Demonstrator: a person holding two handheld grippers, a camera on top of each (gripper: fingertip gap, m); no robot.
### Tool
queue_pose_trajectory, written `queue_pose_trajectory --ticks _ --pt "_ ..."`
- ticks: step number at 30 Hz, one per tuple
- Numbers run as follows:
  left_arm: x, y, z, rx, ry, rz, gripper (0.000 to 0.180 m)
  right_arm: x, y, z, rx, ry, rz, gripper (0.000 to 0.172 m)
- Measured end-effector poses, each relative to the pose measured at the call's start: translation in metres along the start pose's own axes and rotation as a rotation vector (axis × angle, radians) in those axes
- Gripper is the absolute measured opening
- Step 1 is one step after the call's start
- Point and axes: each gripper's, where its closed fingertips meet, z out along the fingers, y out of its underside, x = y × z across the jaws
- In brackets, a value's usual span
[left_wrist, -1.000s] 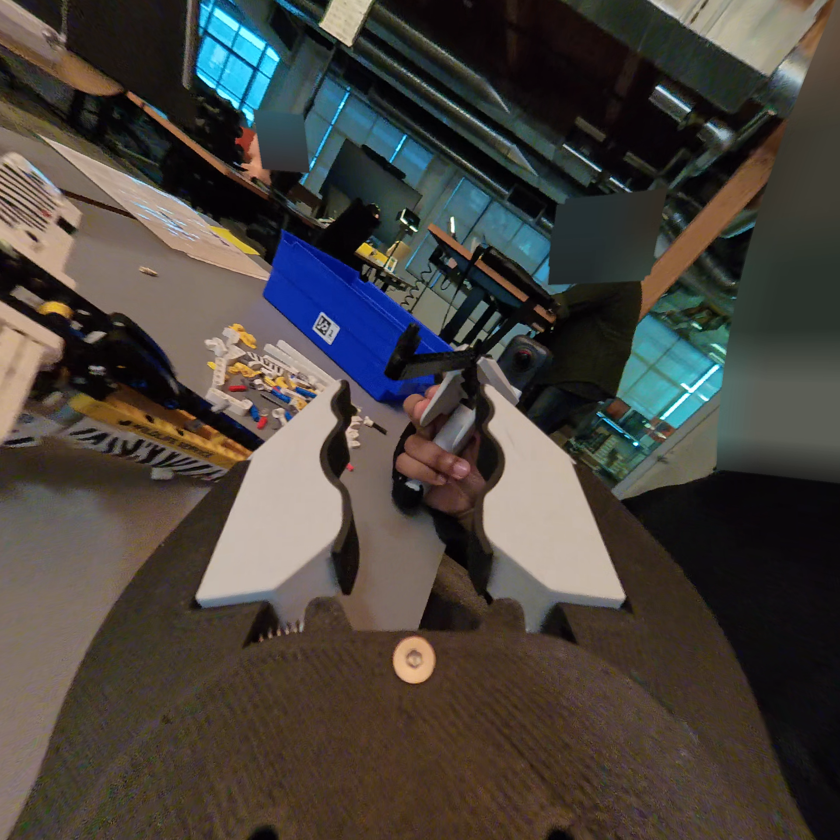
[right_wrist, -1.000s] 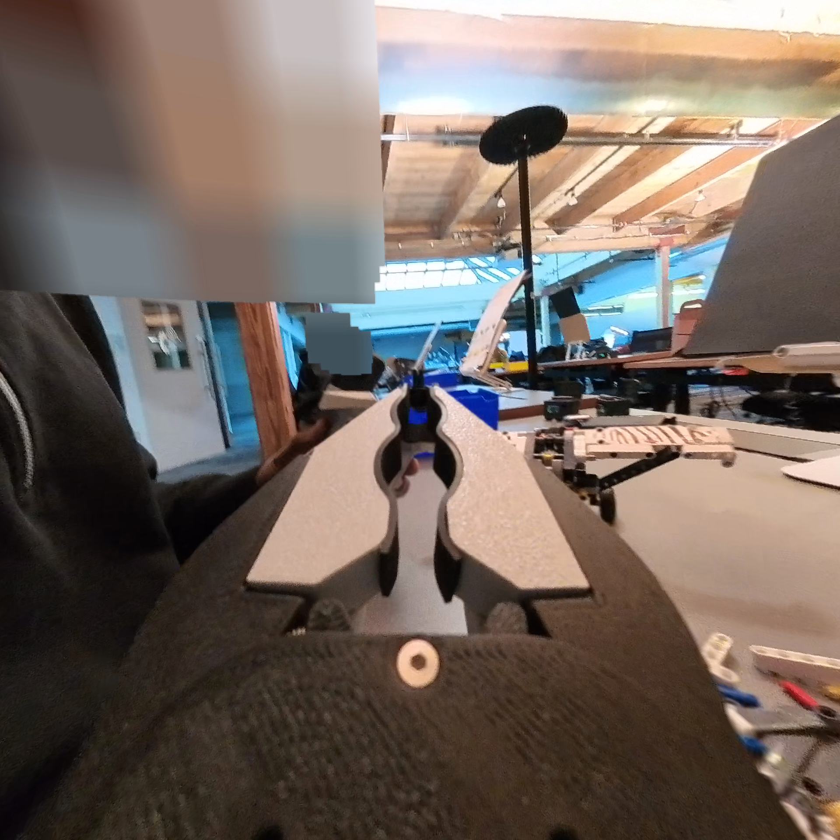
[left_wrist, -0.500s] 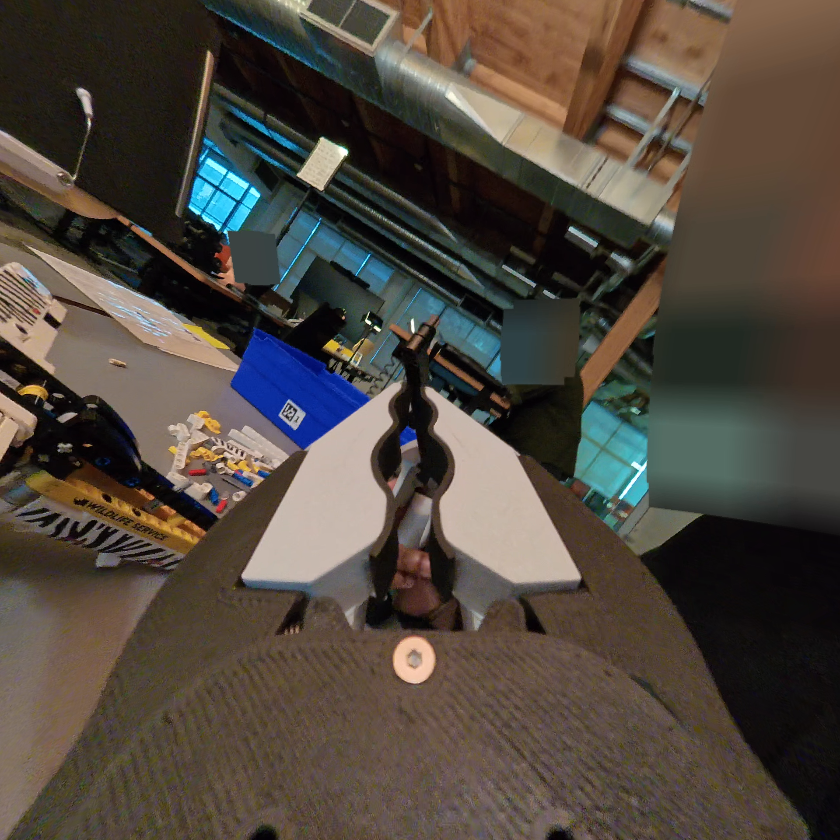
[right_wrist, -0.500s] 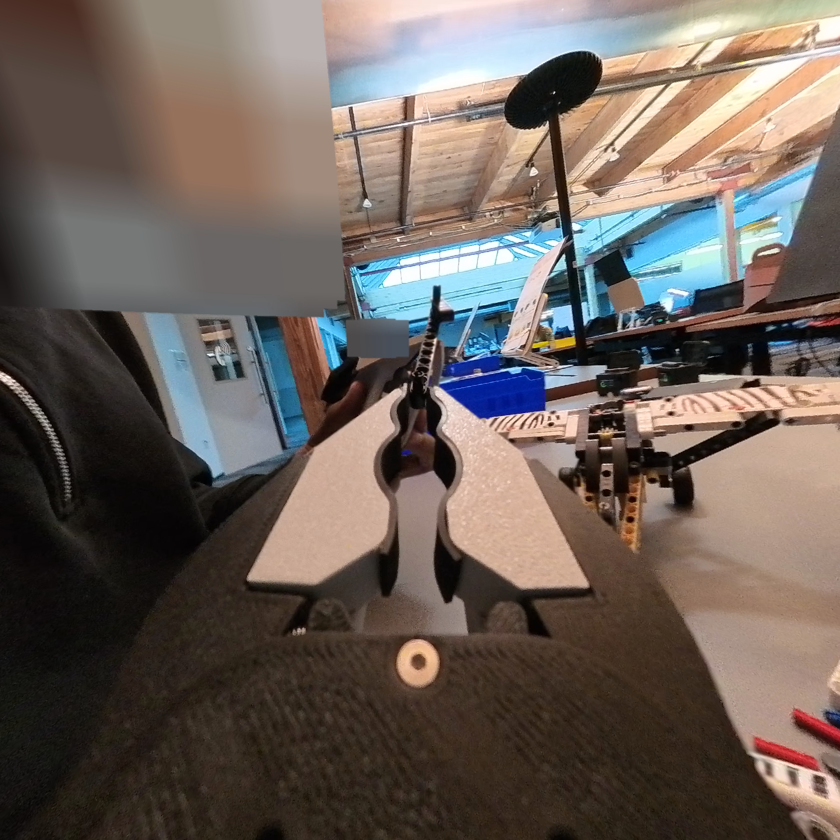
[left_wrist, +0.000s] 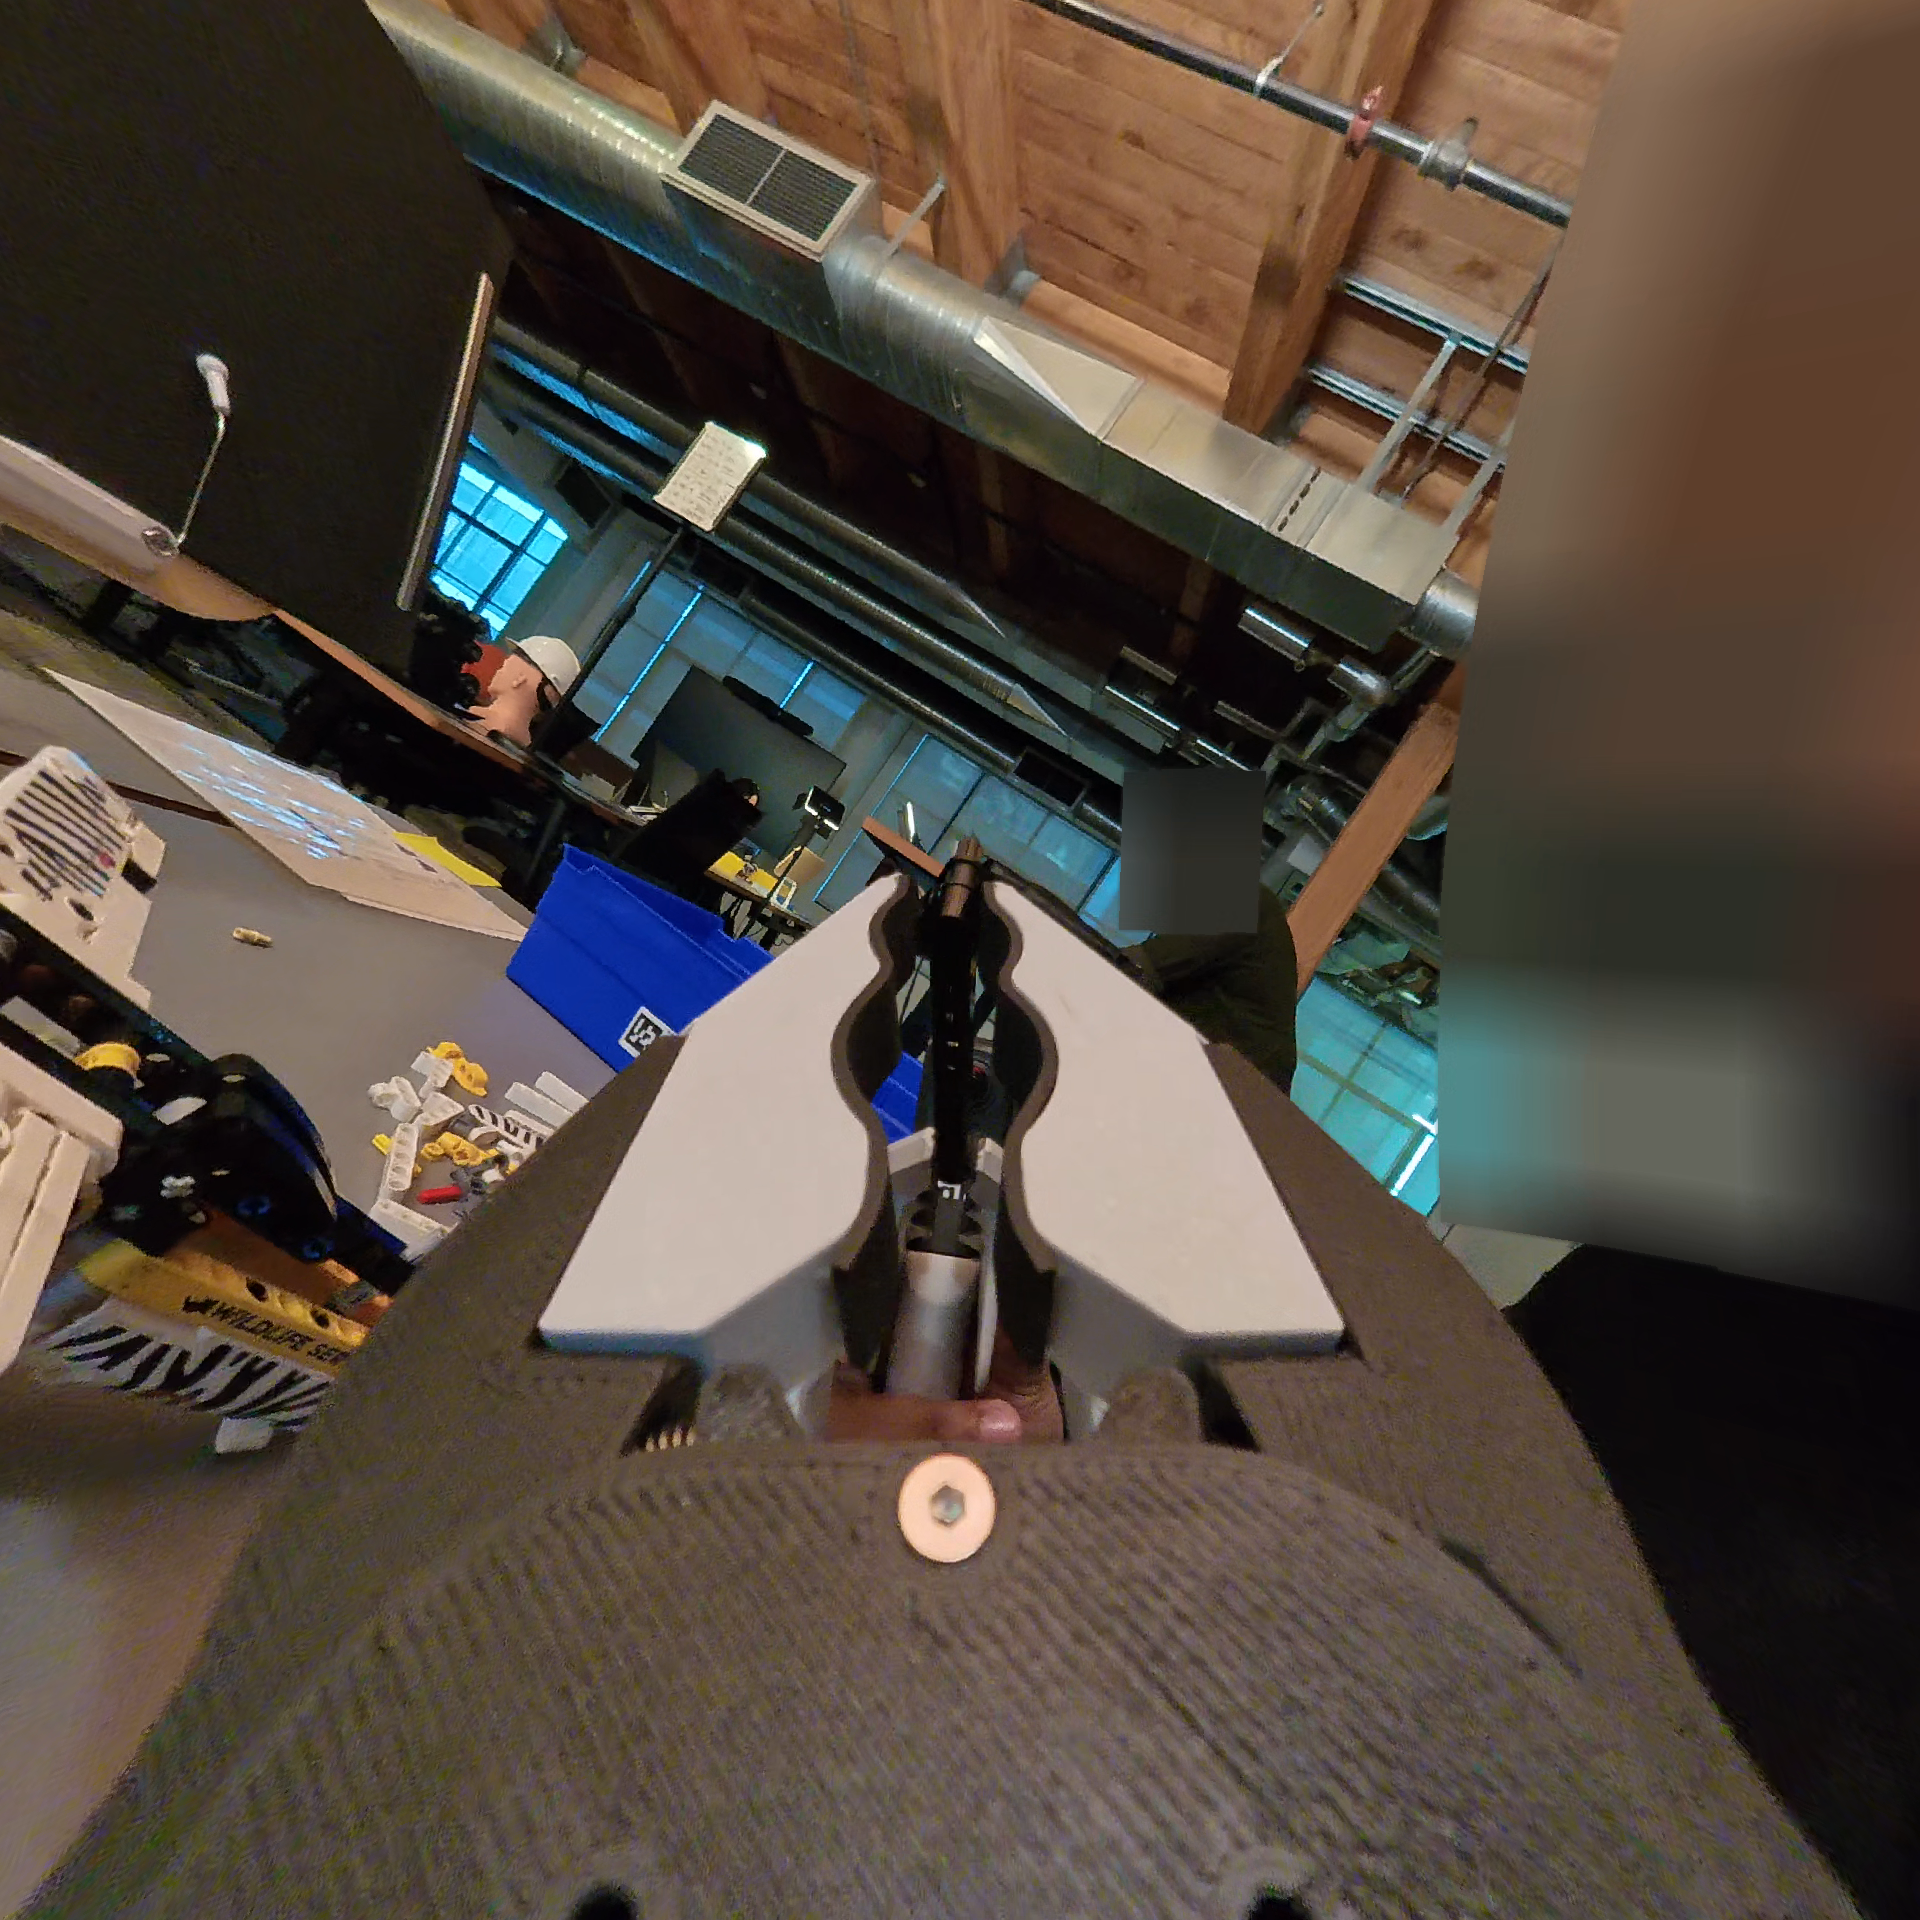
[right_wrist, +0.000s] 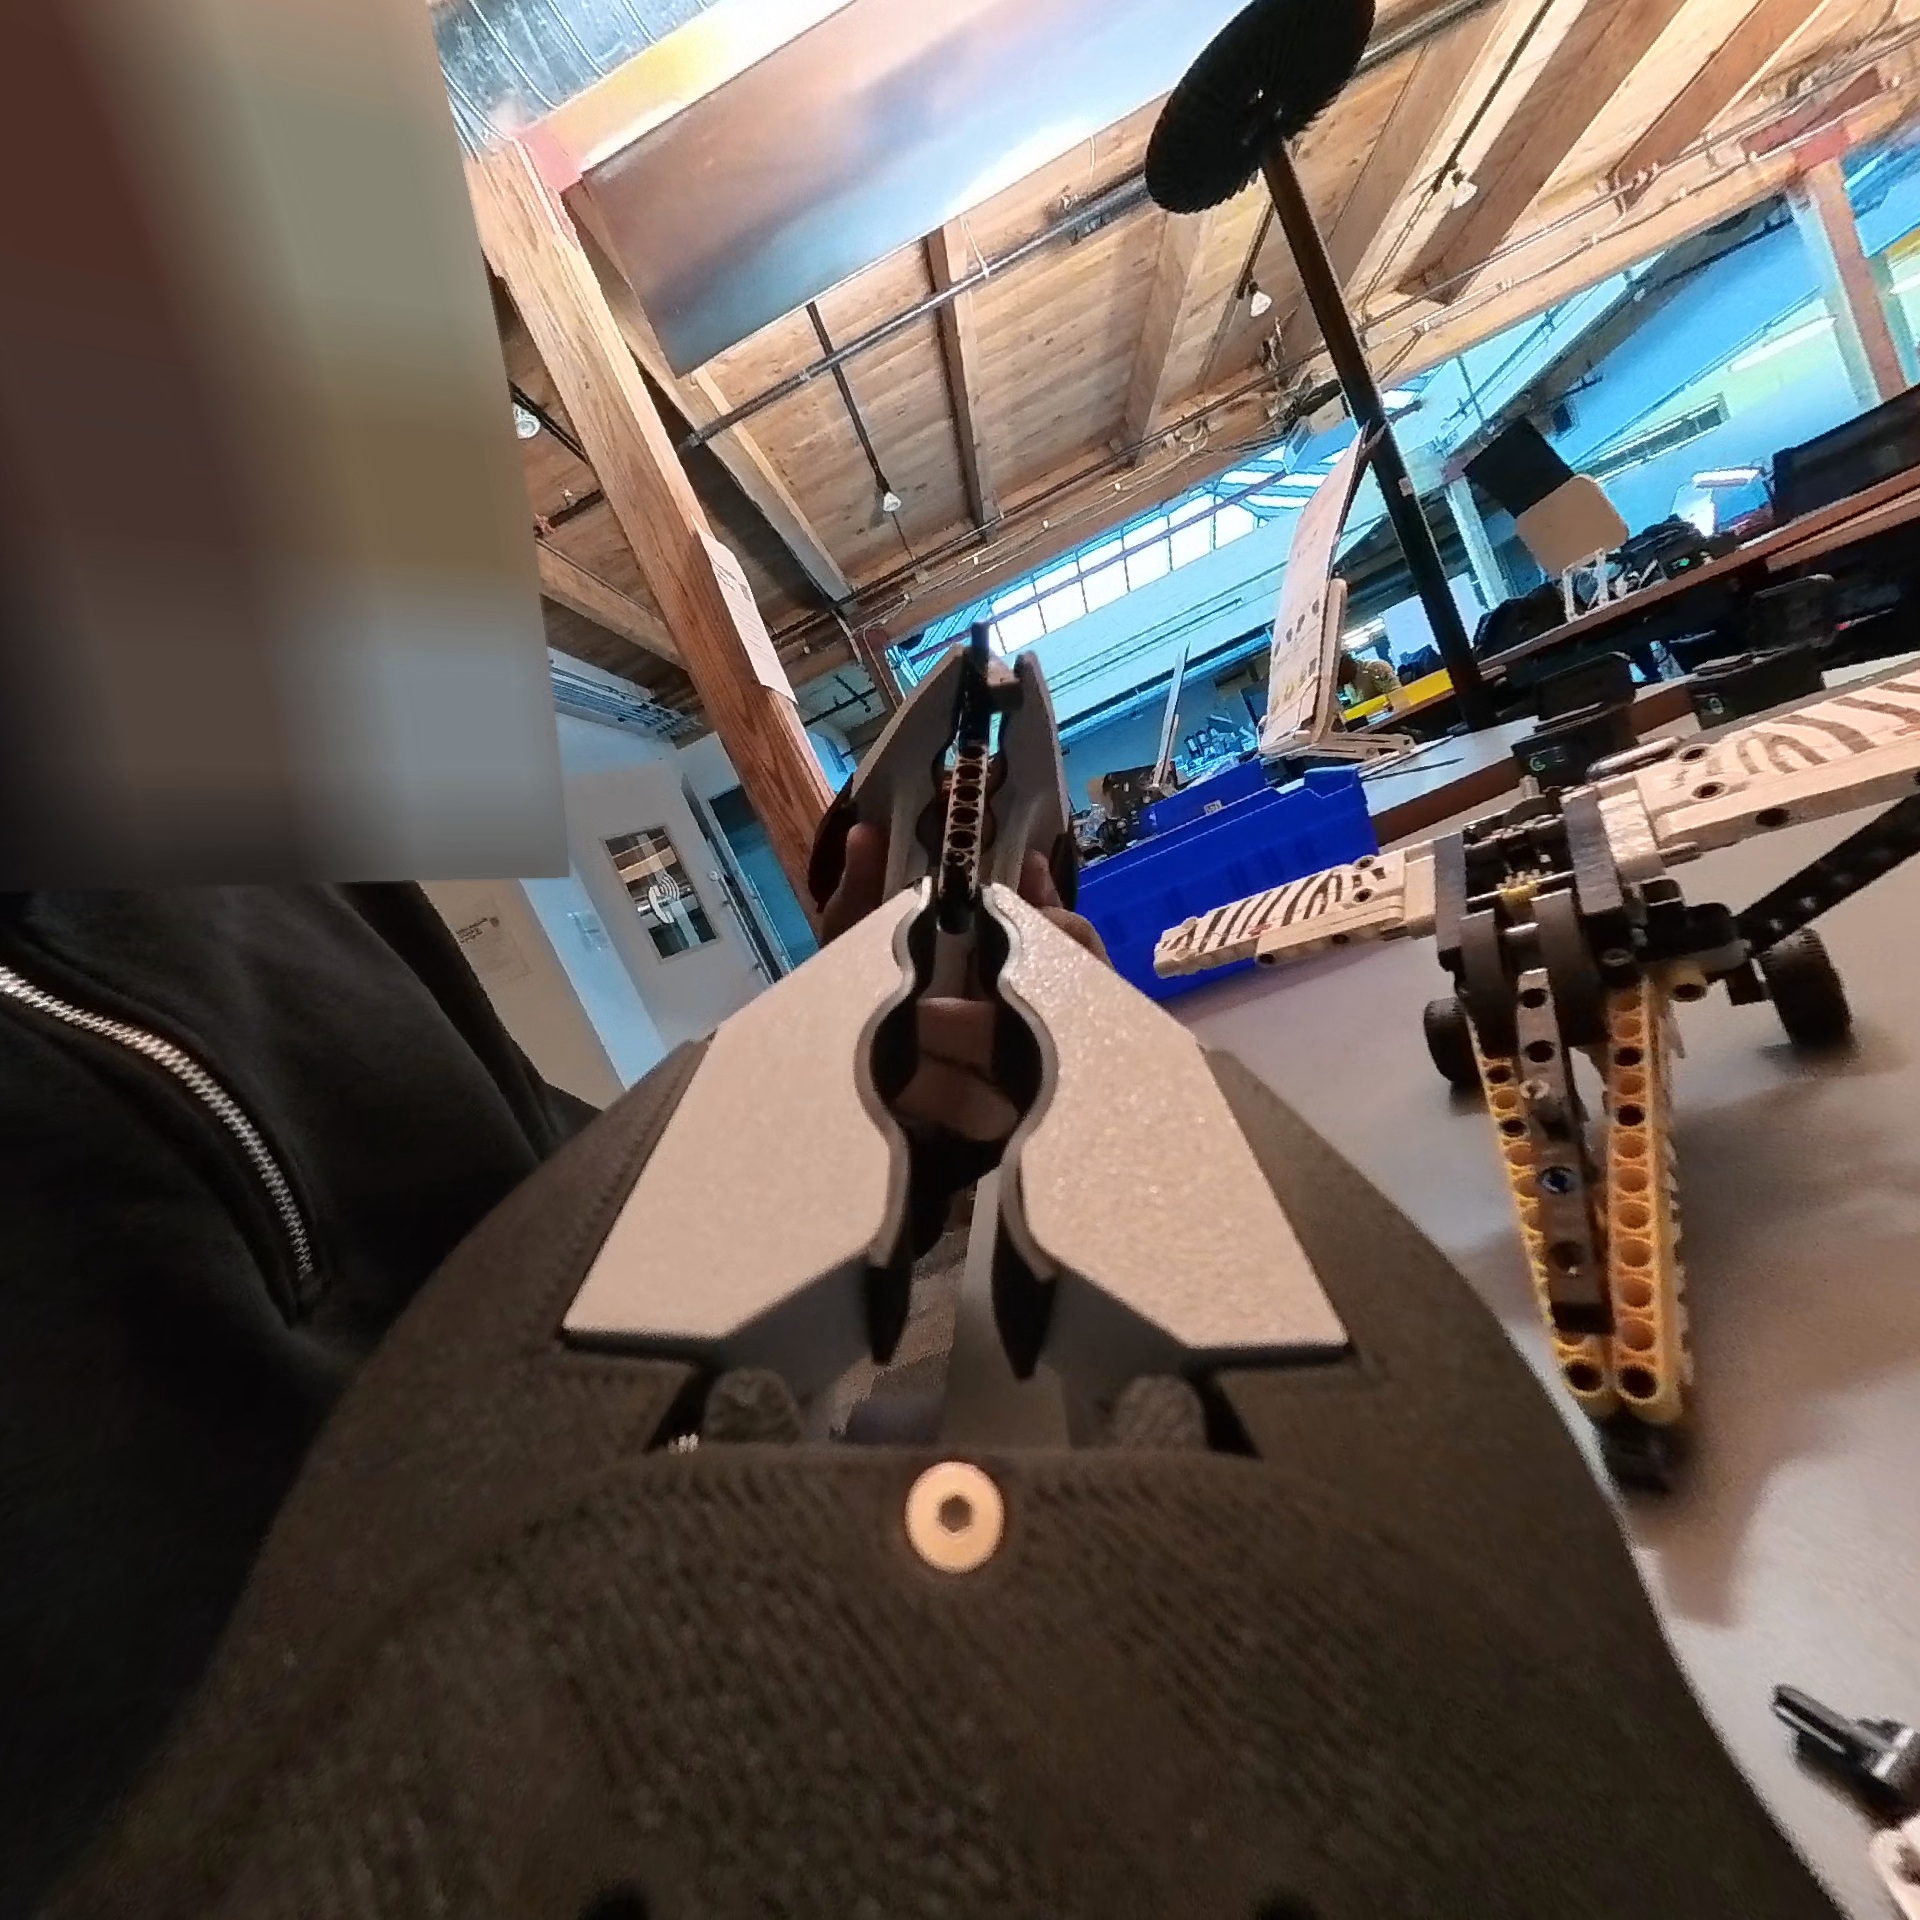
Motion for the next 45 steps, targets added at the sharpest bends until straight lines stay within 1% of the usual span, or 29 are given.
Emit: queue_pose_trajectory --ticks 1,2,4,5,6,8,11,12,14,17,19,20,21,22,24,26,28,31,33,35,37,38,40,41,43,45 --pt "0.000 0.000 0.000 -0.006 0.004 0.003 0.006 0.001 -0.001 0.000 0.000 0.008 -0.006 0.004" --pt "-0.001 0.001 0.001 -0.016 0.001 0.007 0.005 0.005 -0.003 -0.002 0.002 0.038 -0.027 0.009" --pt "-0.005 0.006 0.001 -0.066 -0.015 0.026 0.003 0.022 -0.014 -0.012 0.004 0.168 -0.118 0.037" --pt "-0.005 0.010 0.001 -0.098 -0.015 0.033 0.003 0.030 -0.022 -0.019 0.002 0.234 -0.177 0.040" --pt "-0.006 0.015 0.001 -0.133 -0.015 0.028 0.003 0.034 -0.030 -0.024 -0.003 0.280 -0.234 0.039" --pt "-0.010 0.024 0.001 -0.192 -0.020 -0.010 0.003 0.032 -0.038 -0.024 -0.038 0.296 -0.326 0.033" --pt "-0.015 0.034 0.003 -0.234 -0.009 -0.103 0.003 0.025 -0.020 -0.005 -0.179 0.265 -0.425 0.030" --pt "-0.015 0.036 0.004 -0.239 0.001 -0.121 0.003 0.023 -0.013 0.001 -0.210 0.248 -0.425 0.029" --pt "-0.016 0.038 0.005 -0.235 -0.005 -0.115 0.003 0.017 -0.002 0.010 -0.227 0.189 -0.352 0.023" --pt "-0.017 0.043 0.006 -0.256 -0.024 -0.070 0.003 0.008 0.008 0.015 -0.233 0.087 -0.215 0.002" --pt "-0.017 0.045 0.006 -0.262 -0.032 -0.056 0.003 0.007 0.012 0.014 -0.252 0.069 -0.220 0.000" --pt "-0.018 0.045 0.006 -0.258 -0.039 -0.053 0.004 0.008 0.011 0.014 -0.244 0.079 -0.232 0.000" --pt "-0.018 0.045 0.006 -0.245 -0.043 -0.056 0.011 0.009 0.006 0.013 -0.223 0.091 -0.240 0.000" --pt "-0.020 0.044 0.006 -0.232 -0.058 -0.065 0.012 0.010 0.002 0.011 -0.199 0.101 -0.240 0.000" --pt "-0.020 0.046 0.005 -0.233 -0.050 -0.080 0.000 0.012 -0.001 0.009 -0.185 0.114 -0.234 0.000" --pt "-0.021 0.047 0.005 -0.228 -0.051 -0.089 0.000 0.019 0.000 0.007 -0.193 0.158 -0.253 0.000" --pt "-0.031 0.049 0.003 -0.246 -0.110 -0.056 0.000 0.028 -0.001 0.004 -0.190 0.226 -0.284 0.000" --pt "-0.034 0.037 -0.004 -0.217 -0.149 -0.022 0.000 0.037 -0.003 -0.004 -0.219 0.297 -0.326 0.000" --pt "-0.038 0.029 -0.012 -0.211 -0.194 0.015 0.006 0.044 0.001 -0.009 -0.284 0.356 -0.360 0.000" --pt "-0.040 0.029 -0.023 -0.246 -0.238 0.062 0.007 0.051 0.014 -0.011 -0.395 0.404 -0.380 0.006" --pt "-0.045 0.031 -0.035 -0.283 -0.305 0.129 0.007 0.058 0.038 -0.012 -0.544 0.440 -0.383 0.014" --pt "-0.048 0.032 -0.042 -0.299 -0.342 0.169 0.007 0.061 0.052 -0.011 -0.619 0.453 -0.386 0.015" --pt "-0.055 0.037 -0.053 -0.335 -0.405 0.242 0.007 0.065 0.079 -0.006 -0.753 0.459 -0.416 0.004" --pt "-0.059 0.041 -0.058 -0.360 -0.433 0.271 0.007 0.069 0.088 -0.004 -0.810 0.481 -0.444 0.008" --pt "-0.066 0.049 -0.065 -0.404 -0.476 0.299 0.007 0.079 0.102 -0.001 -0.899 0.532 -0.510 0.010" --pt "-0.067 0.054 -0.068 -0.417 -0.485 0.297 0.007 0.089 0.115 -0.002 -0.992 0.584 -0.520 0.027"
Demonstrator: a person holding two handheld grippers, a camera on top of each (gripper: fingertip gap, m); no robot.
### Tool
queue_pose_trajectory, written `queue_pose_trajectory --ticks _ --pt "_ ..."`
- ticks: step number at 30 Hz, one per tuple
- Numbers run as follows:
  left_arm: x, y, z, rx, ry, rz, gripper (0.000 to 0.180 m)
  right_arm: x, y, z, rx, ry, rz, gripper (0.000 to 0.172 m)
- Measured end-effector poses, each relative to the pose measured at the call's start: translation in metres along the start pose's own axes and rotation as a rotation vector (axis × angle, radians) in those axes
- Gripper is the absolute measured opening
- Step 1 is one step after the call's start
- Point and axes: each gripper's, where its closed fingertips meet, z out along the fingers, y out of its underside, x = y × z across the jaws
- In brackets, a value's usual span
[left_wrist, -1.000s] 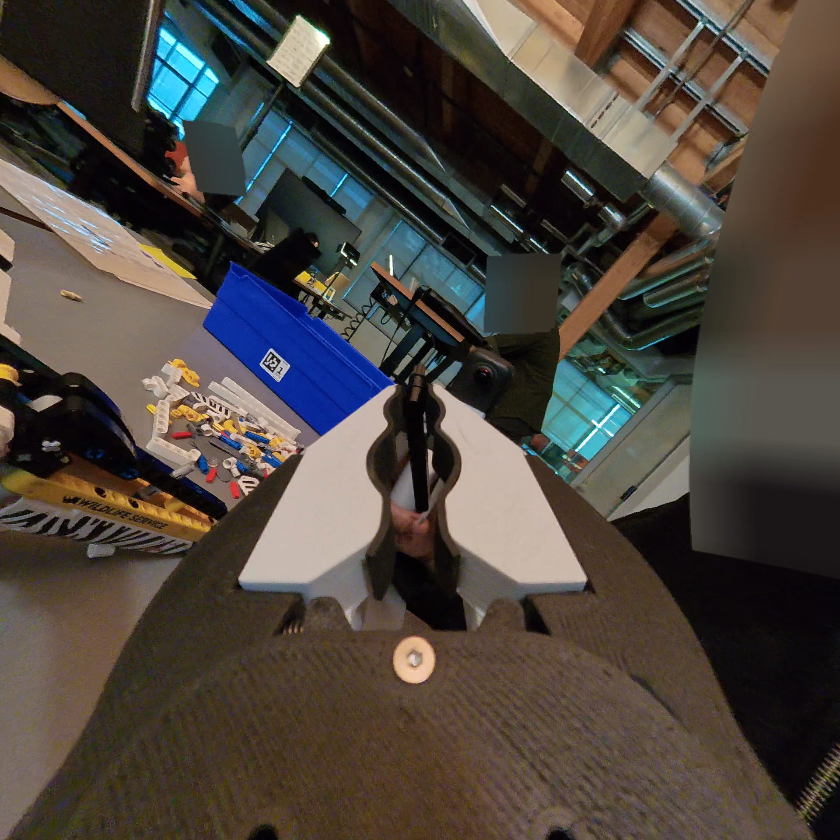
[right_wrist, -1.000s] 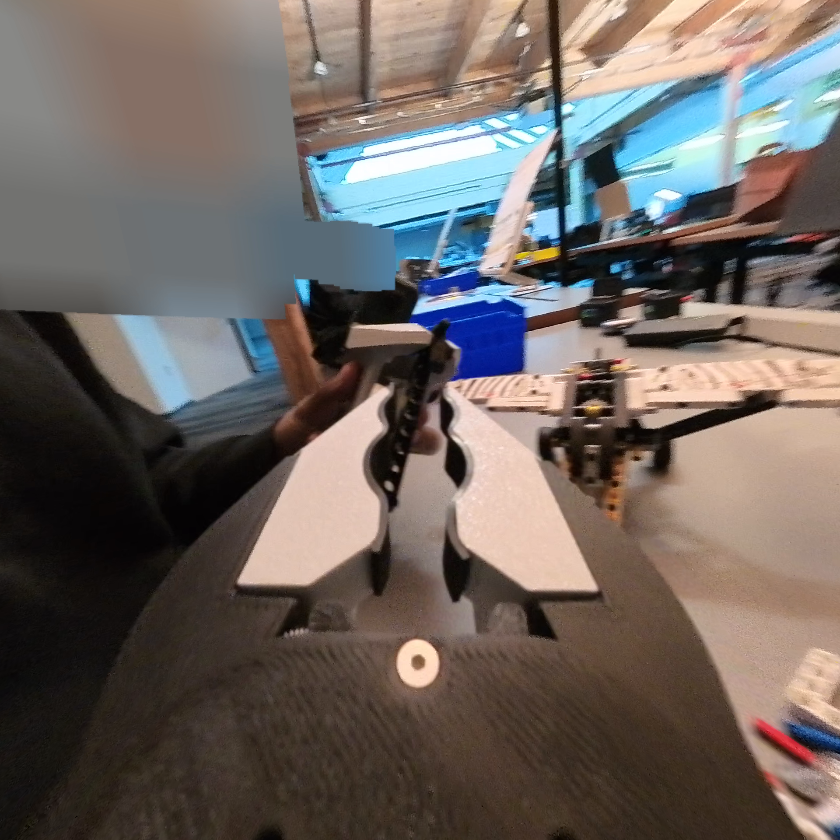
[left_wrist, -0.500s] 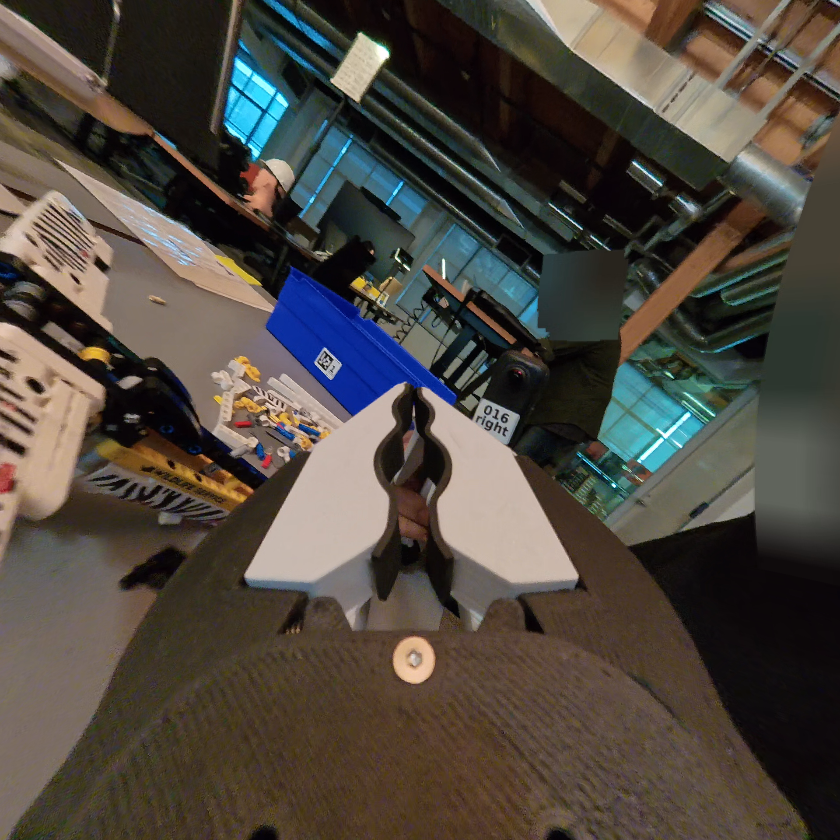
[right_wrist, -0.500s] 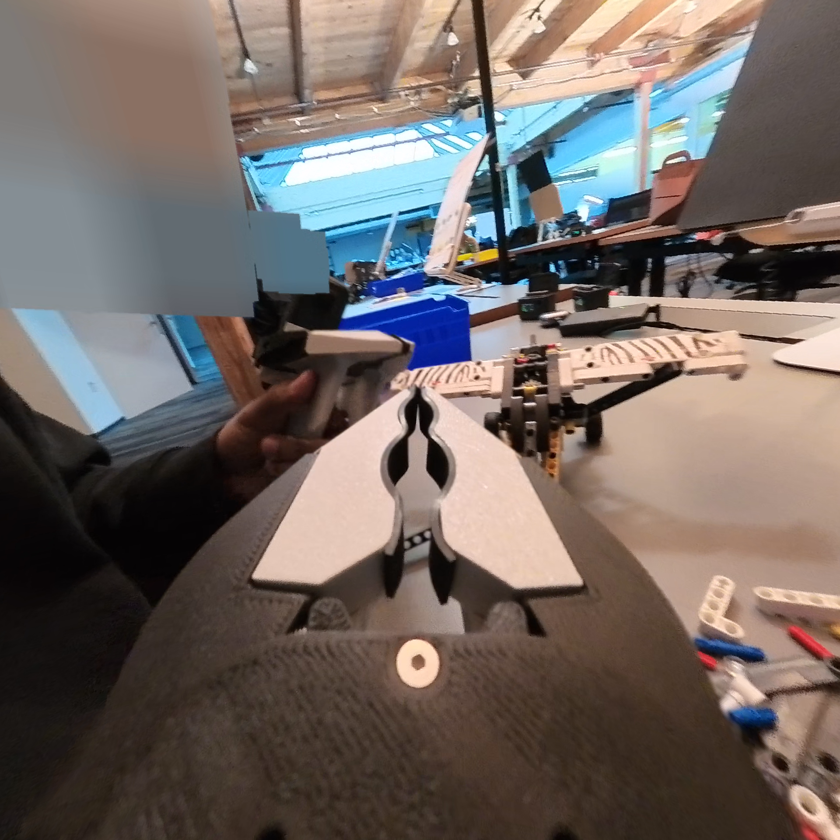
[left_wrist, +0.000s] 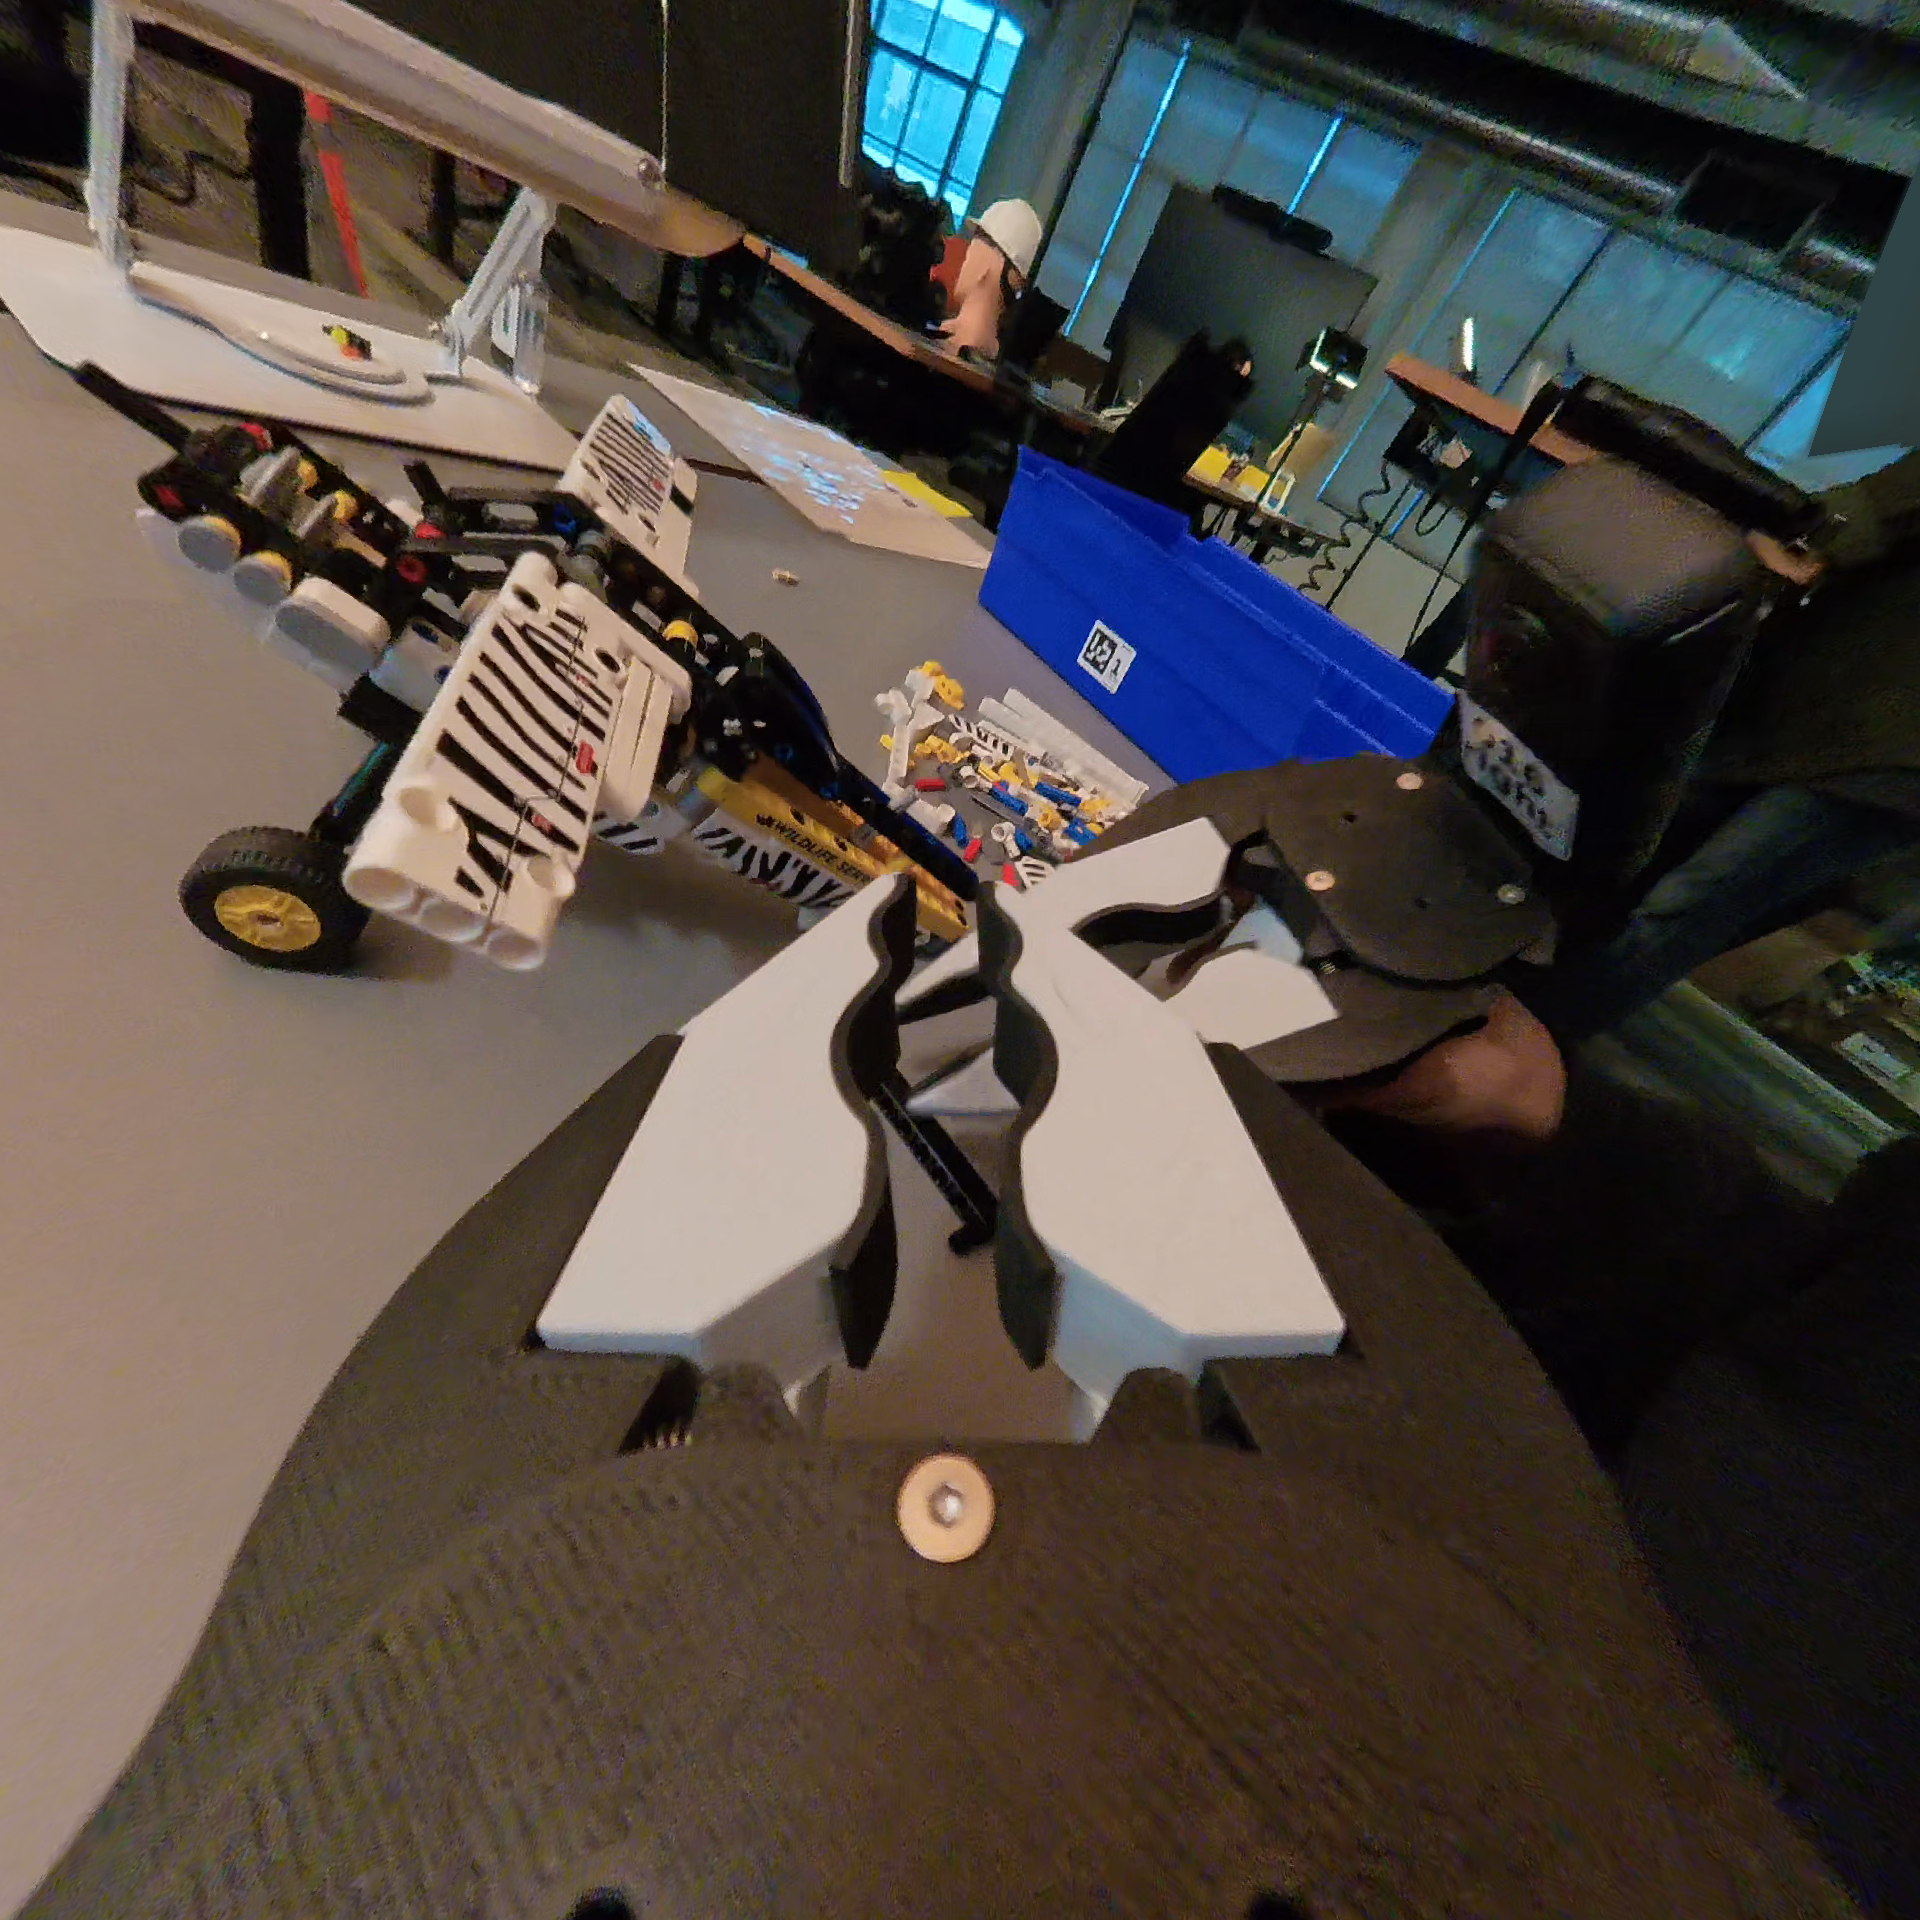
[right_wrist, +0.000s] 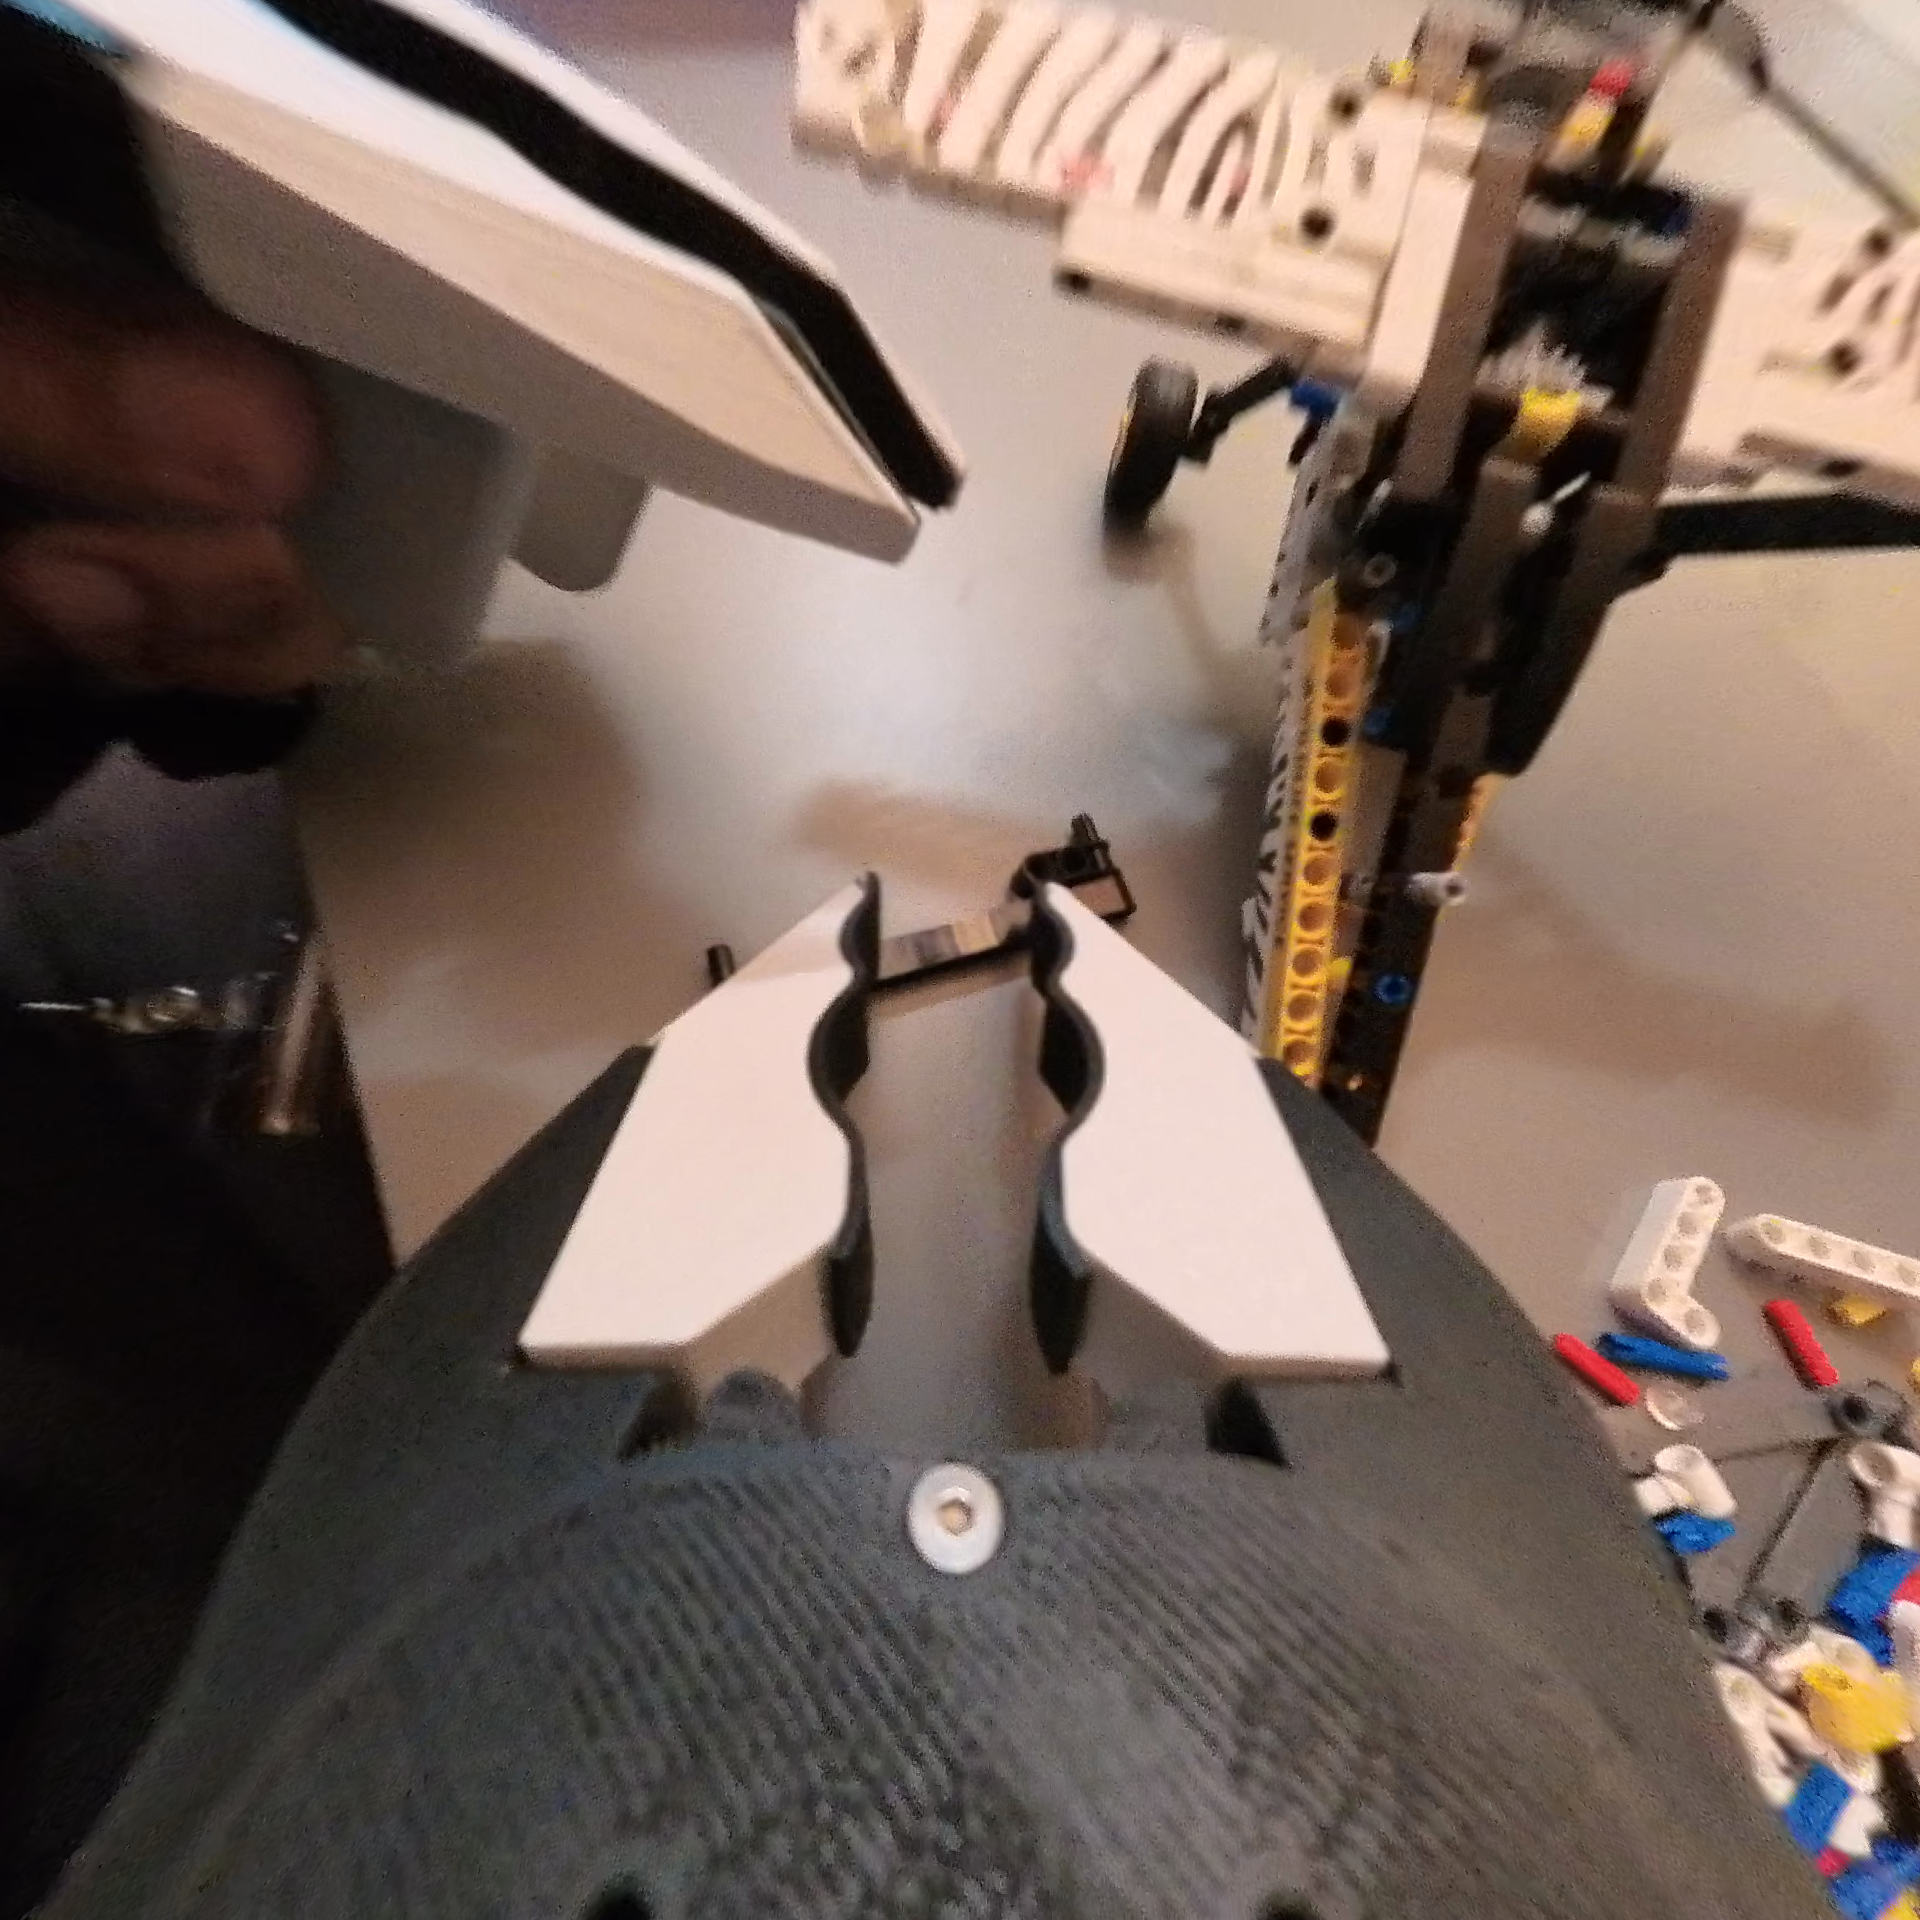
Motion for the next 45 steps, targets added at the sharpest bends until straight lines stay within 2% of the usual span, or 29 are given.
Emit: queue_pose_trajectory --ticks 1,6,10,13,15,19,23,25,29,30,31,34,36,41,42,44,45 --pt "0.000 0.001 -0.001 0.002 0.003 -0.006 0.006 0.002 0.006 0.006 -0.052 0.020 -0.002 0.036" --pt "-0.004 -0.002 -0.006 0.027 0.004 -0.035 0.006 0.011 0.007 0.011 -0.072 0.087 -0.012 0.035" --pt "-0.004 -0.004 -0.011 0.055 0.009 -0.036 0.006 0.019 0.011 0.002 -0.065 0.128 -0.009 0.042" --pt "-0.004 -0.007 -0.014 0.086 0.014 -0.043 0.004 0.021 0.013 -0.002 -0.061 0.142 0.033 0.040" --pt "-0.004 -0.007 -0.014 0.092 0.027 -0.061 0.005 0.018 0.016 0.001 -0.084 0.117 0.063 0.036" --pt "-0.003 -0.008 -0.017 0.107 0.048 -0.079 0.005 0.006 0.014 0.006 -0.090 0.055 0.060 0.009" --pt "-0.004 -0.012 -0.024 0.158 0.064 -0.093 0.009 0.009 0.009 0.004 -0.056 0.065 0.034 0.006" --pt "-0.008 -0.019 -0.032 0.225 0.077 -0.135 0.018 0.009 -0.008 -0.005 0.060 0.055 0.053 0.006" --pt "-0.003 -0.035 -0.046 0.349 0.180 -0.176 0.026 -0.016 -0.062 -0.043 0.422 -0.222 0.230 0.006" --pt "0.005 -0.038 -0.049 0.378 0.249 -0.190 0.015 -0.023 -0.072 -0.053 0.494 -0.333 0.302 0.006" --pt "0.016 -0.044 -0.055 0.412 0.356 -0.226 0.012 -0.028 -0.081 -0.063 0.554 -0.447 0.383 0.006" --pt "0.035 -0.053 -0.066 0.463 0.587 -0.371 0.017 -0.038 -0.099 -0.090 0.703 -0.792 0.605 0.005" --pt "0.041 -0.052 -0.065 0.457 0.635 -0.401 0.018 -0.040 -0.104 -0.097 0.746 -0.928 0.701 0.005" --pt "0.055 -0.046 -0.060 0.405 0.656 -0.360 0.027 -0.062 -0.108 -0.094 0.695 -1.165 0.812 0.005" --pt "0.057 -0.047 -0.061 0.406 0.677 -0.362 0.025 -0.064 -0.110 -0.094 0.692 -1.215 0.849 0.005" --pt "0.061 -0.052 -0.071 0.452 0.737 -0.373 0.001 -0.065 -0.112 -0.092 0.691 -1.270 0.905 0.005" --pt "0.060 -0.054 -0.074 0.476 0.744 -0.380 0.000 -0.066 -0.112 -0.091 0.687 -1.292 0.923 0.005"
